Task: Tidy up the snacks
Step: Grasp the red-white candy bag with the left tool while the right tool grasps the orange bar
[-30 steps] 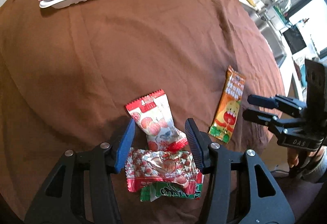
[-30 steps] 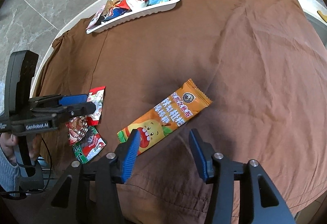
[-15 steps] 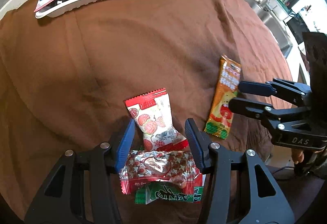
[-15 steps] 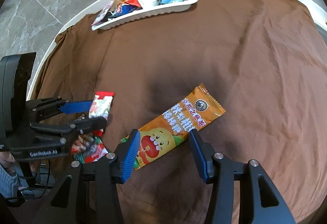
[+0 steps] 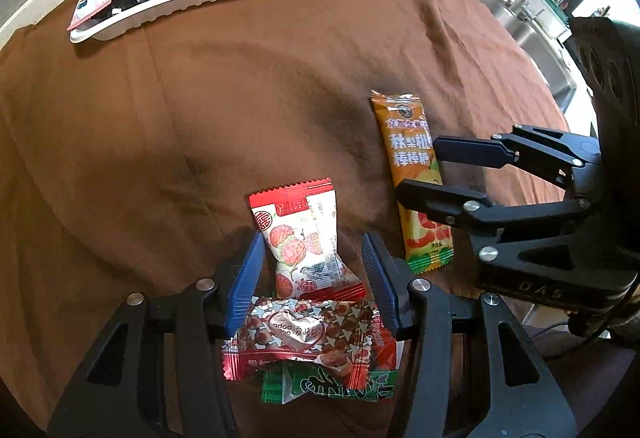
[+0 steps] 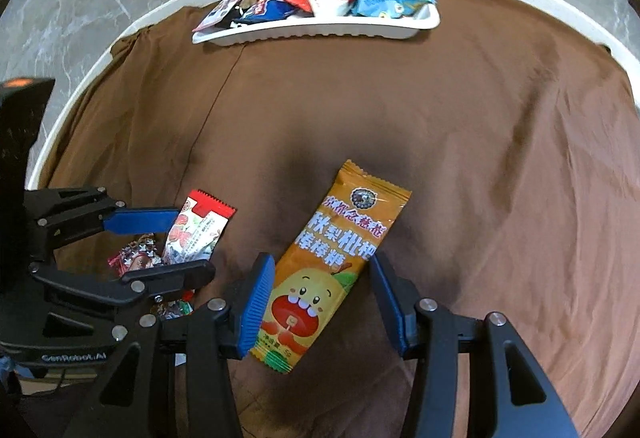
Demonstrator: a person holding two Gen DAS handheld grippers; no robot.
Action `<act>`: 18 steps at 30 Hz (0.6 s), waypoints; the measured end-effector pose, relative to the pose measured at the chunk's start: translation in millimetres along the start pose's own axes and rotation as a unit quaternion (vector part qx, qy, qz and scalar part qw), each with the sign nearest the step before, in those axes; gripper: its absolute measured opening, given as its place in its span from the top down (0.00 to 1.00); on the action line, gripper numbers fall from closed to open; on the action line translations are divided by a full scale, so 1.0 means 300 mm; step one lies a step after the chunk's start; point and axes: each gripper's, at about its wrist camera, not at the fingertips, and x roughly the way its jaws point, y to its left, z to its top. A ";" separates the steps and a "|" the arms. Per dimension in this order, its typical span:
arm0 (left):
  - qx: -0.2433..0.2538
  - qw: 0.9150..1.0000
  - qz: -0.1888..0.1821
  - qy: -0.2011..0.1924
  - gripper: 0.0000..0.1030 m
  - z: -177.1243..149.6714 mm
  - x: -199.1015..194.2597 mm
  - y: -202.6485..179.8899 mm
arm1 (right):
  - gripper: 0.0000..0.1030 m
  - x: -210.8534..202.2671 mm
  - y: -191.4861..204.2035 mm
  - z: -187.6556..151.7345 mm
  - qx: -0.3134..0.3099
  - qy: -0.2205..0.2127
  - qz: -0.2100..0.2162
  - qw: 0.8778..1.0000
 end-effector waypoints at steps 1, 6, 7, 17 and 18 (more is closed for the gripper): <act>0.001 1.000 0.002 -0.001 0.53 -0.001 0.001 -0.002 | 0.48 0.003 0.008 0.002 -0.006 0.000 -0.006 1.000; 0.016 1.000 0.018 -0.010 0.53 -0.007 0.003 -0.016 | 0.50 0.004 0.027 -0.010 -0.024 -0.002 -0.023 0.999; 0.018 1.000 0.021 -0.014 0.53 -0.010 0.003 -0.019 | 0.55 0.003 0.031 -0.015 -0.031 -0.005 -0.033 0.999; 0.039 0.998 0.046 -0.022 0.70 -0.023 0.004 -0.016 | 0.90 -0.028 -0.022 -0.021 -0.011 -0.019 -0.009 1.000; 0.040 0.998 0.048 -0.023 0.71 -0.024 0.003 -0.014 | 0.91 -0.030 -0.029 -0.021 -0.008 -0.018 -0.005 1.000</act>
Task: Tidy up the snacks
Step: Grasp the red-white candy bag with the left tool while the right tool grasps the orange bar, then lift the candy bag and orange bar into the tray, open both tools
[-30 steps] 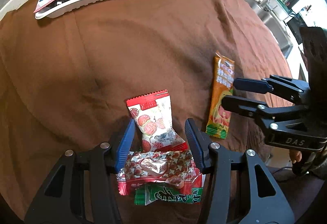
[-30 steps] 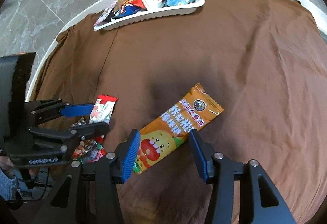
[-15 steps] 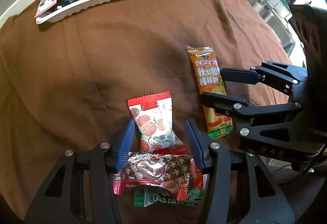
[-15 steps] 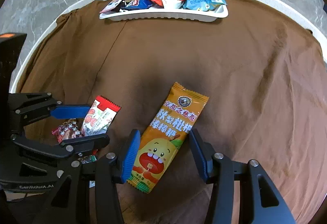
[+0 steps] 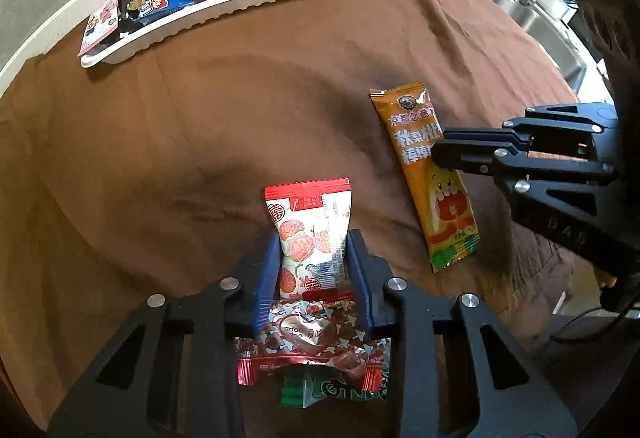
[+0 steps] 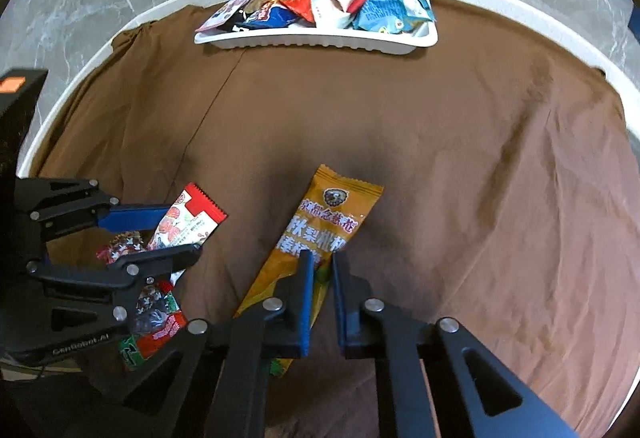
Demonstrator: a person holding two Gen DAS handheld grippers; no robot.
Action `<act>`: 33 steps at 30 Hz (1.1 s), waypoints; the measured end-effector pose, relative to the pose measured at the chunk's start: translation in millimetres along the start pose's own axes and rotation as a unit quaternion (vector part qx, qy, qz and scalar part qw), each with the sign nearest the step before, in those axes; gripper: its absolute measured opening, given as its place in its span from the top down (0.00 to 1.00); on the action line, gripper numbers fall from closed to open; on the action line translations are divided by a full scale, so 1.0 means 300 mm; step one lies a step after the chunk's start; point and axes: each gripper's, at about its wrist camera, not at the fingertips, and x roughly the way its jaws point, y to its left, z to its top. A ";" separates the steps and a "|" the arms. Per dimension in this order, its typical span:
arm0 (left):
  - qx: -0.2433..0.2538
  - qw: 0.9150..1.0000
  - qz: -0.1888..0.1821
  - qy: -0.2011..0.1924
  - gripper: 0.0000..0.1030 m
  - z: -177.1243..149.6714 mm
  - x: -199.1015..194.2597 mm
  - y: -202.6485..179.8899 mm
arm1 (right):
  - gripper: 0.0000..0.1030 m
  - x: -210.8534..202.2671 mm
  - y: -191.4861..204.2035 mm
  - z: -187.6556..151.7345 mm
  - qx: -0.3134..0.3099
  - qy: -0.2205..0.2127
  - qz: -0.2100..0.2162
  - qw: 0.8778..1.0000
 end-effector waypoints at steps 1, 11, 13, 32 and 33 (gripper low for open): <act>-0.003 1.000 -0.001 0.000 0.71 -0.002 0.000 0.004 | 0.91 -0.002 -0.003 0.002 0.005 -0.001 0.003 1.000; -0.033 0.999 -0.017 -0.015 0.71 0.006 -0.040 0.060 | 0.92 -0.026 -0.028 -0.004 0.030 -0.017 0.033 0.999; -0.036 0.999 -0.018 -0.017 0.71 0.009 -0.046 0.069 | 0.92 -0.032 -0.031 -0.001 0.029 -0.019 0.036 0.999; -0.039 0.999 -0.020 -0.012 0.71 0.028 -0.034 0.067 | 0.56 0.035 0.057 0.016 -0.014 0.007 -0.025 1.000; -0.039 0.999 -0.021 -0.012 0.71 0.029 -0.034 0.067 | 0.54 0.039 0.074 0.015 -0.028 0.008 -0.035 0.999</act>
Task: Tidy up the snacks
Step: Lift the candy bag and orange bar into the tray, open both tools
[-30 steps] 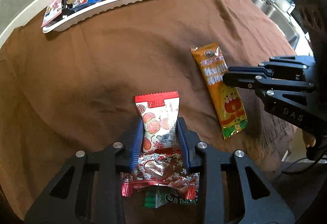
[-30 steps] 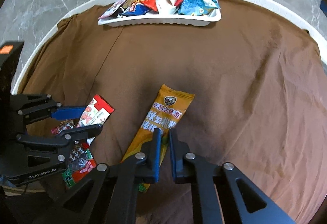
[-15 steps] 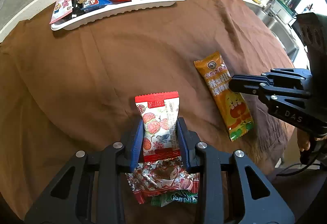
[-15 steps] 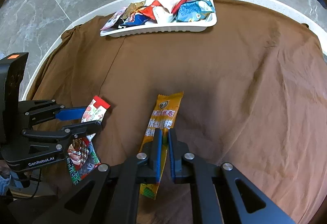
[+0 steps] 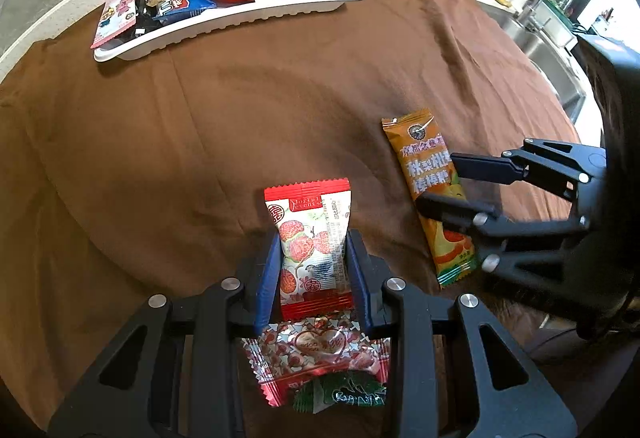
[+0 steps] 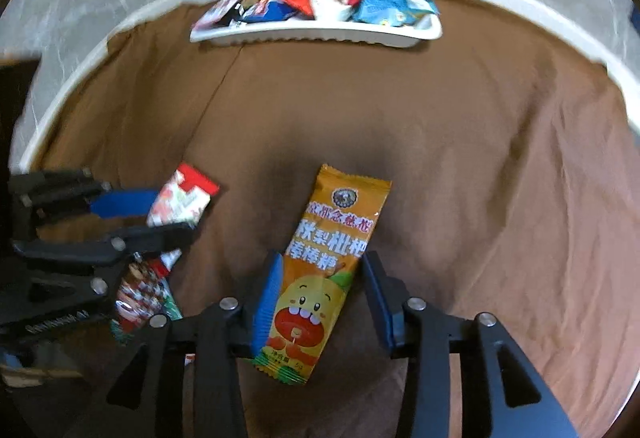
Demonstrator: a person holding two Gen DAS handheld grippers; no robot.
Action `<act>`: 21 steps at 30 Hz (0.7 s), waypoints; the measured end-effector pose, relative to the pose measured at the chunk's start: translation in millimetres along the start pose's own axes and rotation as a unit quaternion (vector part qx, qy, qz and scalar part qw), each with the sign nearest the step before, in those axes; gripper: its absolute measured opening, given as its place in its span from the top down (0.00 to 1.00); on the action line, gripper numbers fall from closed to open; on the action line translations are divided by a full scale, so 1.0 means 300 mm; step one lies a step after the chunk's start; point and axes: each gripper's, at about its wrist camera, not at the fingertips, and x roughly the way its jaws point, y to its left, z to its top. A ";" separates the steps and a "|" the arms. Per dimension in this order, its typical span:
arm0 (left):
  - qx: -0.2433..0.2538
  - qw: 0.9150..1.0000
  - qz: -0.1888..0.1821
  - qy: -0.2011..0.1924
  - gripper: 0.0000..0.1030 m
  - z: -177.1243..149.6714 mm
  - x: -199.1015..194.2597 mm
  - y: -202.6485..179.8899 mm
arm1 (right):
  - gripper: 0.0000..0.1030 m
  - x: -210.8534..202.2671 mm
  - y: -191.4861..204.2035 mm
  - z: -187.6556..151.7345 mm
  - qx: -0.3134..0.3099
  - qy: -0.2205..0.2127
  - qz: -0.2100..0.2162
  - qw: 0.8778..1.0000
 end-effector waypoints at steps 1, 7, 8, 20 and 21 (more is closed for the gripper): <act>0.000 1.000 0.000 0.000 0.71 0.001 0.000 -0.001 | 0.52 0.003 0.016 -0.001 -0.011 -0.001 -0.009 1.000; 0.001 1.000 -0.003 0.001 0.71 0.008 -0.001 -0.009 | 0.93 -0.001 0.067 -0.010 -0.066 -0.010 -0.020 0.998; 0.002 1.000 -0.004 0.000 0.71 0.009 -0.002 -0.009 | 0.93 -0.003 0.057 -0.009 -0.058 -0.010 -0.011 0.998; -0.028 0.999 -0.033 -0.023 0.71 0.073 -0.075 0.053 | 0.94 -0.074 -0.106 0.084 0.046 -0.031 0.073 0.996; -0.032 0.999 -0.035 -0.026 0.71 0.082 -0.083 0.060 | 0.94 -0.079 -0.119 0.100 0.053 -0.034 0.078 0.995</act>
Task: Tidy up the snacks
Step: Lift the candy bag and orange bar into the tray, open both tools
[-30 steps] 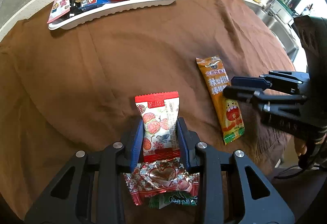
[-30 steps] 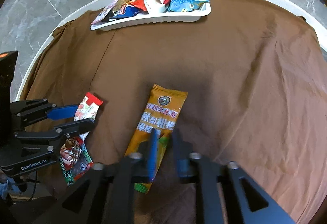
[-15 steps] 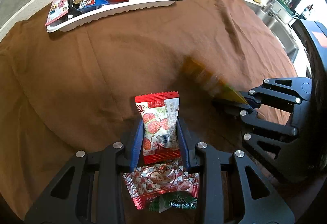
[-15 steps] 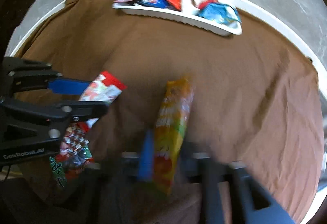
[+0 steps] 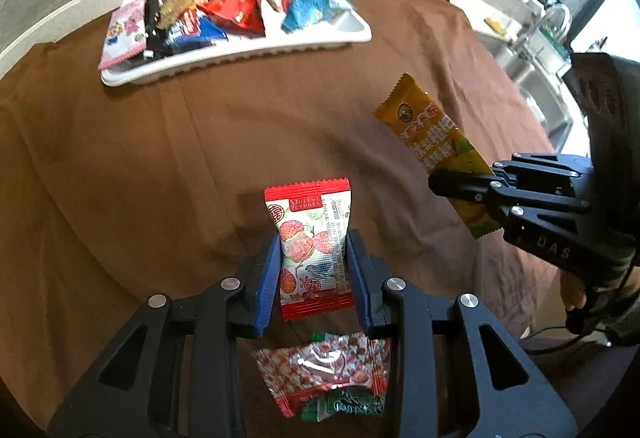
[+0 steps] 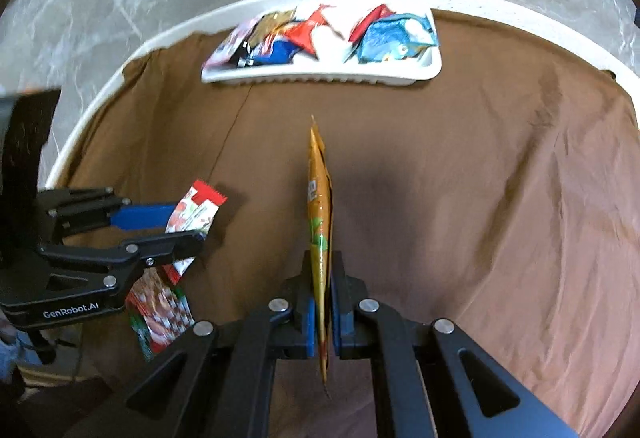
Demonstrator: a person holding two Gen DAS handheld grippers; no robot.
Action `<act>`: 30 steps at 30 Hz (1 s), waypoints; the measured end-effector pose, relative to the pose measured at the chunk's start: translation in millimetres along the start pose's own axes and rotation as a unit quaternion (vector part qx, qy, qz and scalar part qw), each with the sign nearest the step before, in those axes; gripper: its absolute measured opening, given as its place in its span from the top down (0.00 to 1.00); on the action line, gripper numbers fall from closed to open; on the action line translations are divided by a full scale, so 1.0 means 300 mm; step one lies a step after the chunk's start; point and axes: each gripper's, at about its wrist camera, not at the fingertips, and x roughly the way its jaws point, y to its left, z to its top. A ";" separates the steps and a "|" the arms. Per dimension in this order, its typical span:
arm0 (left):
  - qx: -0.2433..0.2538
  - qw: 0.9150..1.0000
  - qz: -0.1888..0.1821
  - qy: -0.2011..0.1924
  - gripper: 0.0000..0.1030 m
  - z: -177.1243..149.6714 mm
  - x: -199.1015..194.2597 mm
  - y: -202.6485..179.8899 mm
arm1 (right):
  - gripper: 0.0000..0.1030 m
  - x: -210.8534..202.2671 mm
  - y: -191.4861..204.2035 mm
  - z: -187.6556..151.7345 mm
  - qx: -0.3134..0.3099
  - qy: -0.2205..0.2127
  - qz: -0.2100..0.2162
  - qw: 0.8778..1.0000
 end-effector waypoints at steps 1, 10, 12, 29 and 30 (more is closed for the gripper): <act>-0.005 1.000 -0.003 -0.005 0.71 0.017 -0.011 0.010 | 0.93 -0.001 -0.005 0.016 0.003 -0.002 0.004 1.000; -0.026 0.999 0.001 -0.040 0.71 0.210 -0.065 0.117 | 0.93 0.007 -0.036 0.242 0.017 -0.028 0.037 0.999; -0.031 0.998 0.005 -0.048 0.71 0.264 -0.071 0.149 | 0.93 0.016 -0.038 0.303 0.016 -0.033 0.047 0.998; -0.060 0.994 0.043 -0.085 0.71 0.669 -0.008 0.428 | 0.93 0.249 0.040 0.702 0.011 -0.034 0.097 0.995; -0.062 0.994 0.044 -0.085 0.71 0.686 0.002 0.444 | 0.93 0.262 0.040 0.716 0.012 -0.032 0.098 0.995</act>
